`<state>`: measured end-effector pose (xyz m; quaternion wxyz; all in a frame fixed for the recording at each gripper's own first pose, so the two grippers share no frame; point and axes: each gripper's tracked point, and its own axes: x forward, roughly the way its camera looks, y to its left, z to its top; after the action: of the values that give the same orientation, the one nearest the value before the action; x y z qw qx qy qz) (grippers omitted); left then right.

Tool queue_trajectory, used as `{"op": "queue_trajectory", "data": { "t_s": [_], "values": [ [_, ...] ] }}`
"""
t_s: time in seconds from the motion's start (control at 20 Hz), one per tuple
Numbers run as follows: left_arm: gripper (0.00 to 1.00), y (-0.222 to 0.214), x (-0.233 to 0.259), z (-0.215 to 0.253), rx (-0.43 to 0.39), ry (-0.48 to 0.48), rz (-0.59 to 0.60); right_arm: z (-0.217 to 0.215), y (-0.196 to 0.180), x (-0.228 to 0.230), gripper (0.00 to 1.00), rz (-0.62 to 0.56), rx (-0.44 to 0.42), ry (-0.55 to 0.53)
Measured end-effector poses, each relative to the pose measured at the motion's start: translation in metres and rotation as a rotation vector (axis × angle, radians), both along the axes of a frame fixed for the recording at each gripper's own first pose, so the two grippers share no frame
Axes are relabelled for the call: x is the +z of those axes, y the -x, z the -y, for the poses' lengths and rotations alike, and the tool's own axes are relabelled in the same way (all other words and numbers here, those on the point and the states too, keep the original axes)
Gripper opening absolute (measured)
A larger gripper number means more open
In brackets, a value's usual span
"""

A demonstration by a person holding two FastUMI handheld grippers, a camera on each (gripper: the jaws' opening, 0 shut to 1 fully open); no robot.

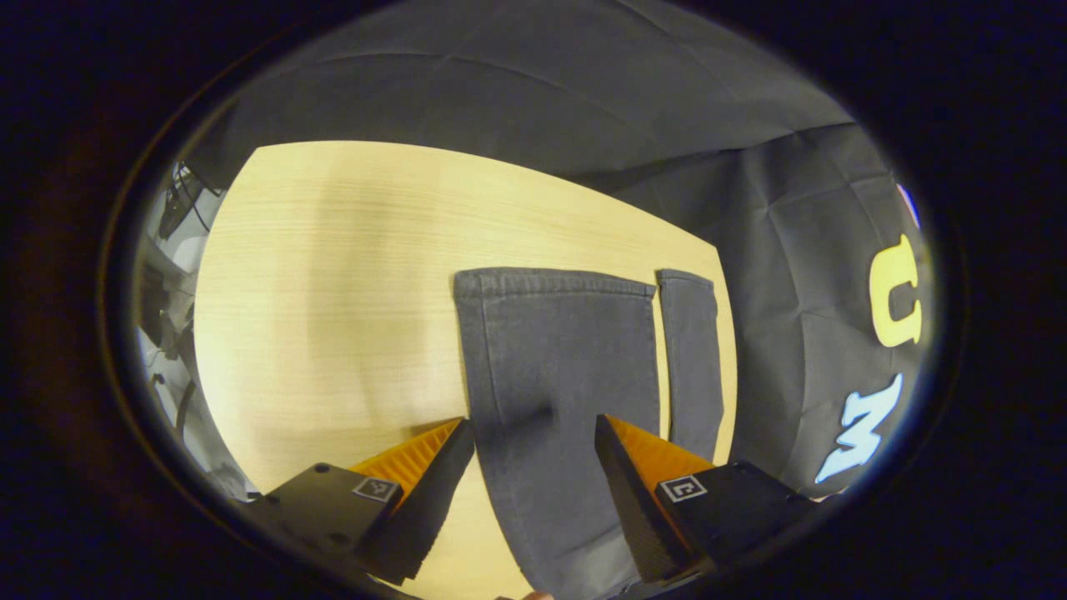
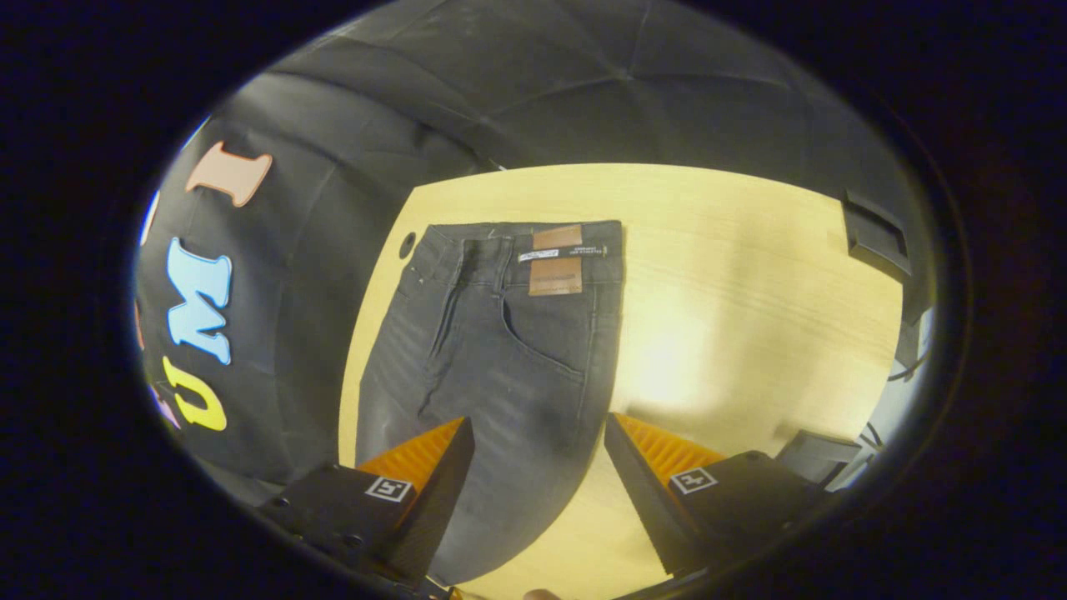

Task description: Grasp the waist and the cuffs of the jeans and fold them to make the two legs overlap; first hold the waist and fold one-third of the jeans toward the cuffs, then hold the cuffs and fold the remaining one-third in the same direction to finish folding.

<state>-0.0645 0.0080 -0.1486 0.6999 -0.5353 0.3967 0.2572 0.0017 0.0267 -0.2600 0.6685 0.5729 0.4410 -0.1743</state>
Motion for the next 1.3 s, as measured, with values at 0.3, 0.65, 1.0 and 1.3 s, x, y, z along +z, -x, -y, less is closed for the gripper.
{"op": "queue_trajectory", "data": {
  "t_s": [0.3,0.65,1.0,1.3],
  "values": [
    [0.97,-0.022,-0.002,0.009,-0.024,0.022,0.026,0.008,-0.019,-0.022,0.95,-0.045,-0.066,-0.028],
    [0.87,-0.035,-0.002,0.015,-0.018,0.073,0.079,0.01,-0.034,-0.033,0.87,-0.021,-0.047,-0.092],
    [0.44,-0.054,-0.018,0.027,0.004,0.162,0.117,0.005,-0.035,-0.044,0.2,-0.011,-0.023,-0.14],
    [0.11,-0.047,-0.008,0.02,0.019,0.222,0.141,0.009,-0.036,-0.032,0.05,0.045,-0.007,-0.193]
  ]
}}
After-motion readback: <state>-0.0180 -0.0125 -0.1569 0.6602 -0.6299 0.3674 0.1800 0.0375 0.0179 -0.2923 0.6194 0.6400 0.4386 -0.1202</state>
